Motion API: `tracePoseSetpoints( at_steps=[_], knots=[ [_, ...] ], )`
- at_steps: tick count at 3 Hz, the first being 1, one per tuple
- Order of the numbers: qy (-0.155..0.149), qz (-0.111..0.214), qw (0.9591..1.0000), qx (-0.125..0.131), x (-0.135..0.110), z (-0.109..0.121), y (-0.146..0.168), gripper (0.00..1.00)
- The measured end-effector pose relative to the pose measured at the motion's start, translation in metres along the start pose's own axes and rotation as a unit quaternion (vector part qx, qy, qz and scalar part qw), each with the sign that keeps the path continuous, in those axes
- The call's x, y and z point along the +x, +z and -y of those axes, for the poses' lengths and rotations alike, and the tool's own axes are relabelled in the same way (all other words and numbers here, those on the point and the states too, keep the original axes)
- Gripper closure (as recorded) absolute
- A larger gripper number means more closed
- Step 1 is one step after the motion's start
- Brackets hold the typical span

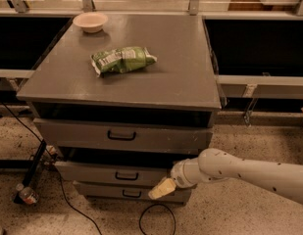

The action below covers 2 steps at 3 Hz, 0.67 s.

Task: Open middle drawer

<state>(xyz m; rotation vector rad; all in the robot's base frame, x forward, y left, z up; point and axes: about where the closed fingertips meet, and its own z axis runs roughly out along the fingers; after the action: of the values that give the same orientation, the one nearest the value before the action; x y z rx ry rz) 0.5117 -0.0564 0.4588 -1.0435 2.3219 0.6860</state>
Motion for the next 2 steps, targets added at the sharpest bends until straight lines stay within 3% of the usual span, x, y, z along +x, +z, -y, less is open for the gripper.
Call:
tracePoseSetpoints(
  at_steps=[2],
  knots=[
    [0.015,-0.016,0.9997,-0.015,-0.001,0.01,0.013,0.0]
  ],
)
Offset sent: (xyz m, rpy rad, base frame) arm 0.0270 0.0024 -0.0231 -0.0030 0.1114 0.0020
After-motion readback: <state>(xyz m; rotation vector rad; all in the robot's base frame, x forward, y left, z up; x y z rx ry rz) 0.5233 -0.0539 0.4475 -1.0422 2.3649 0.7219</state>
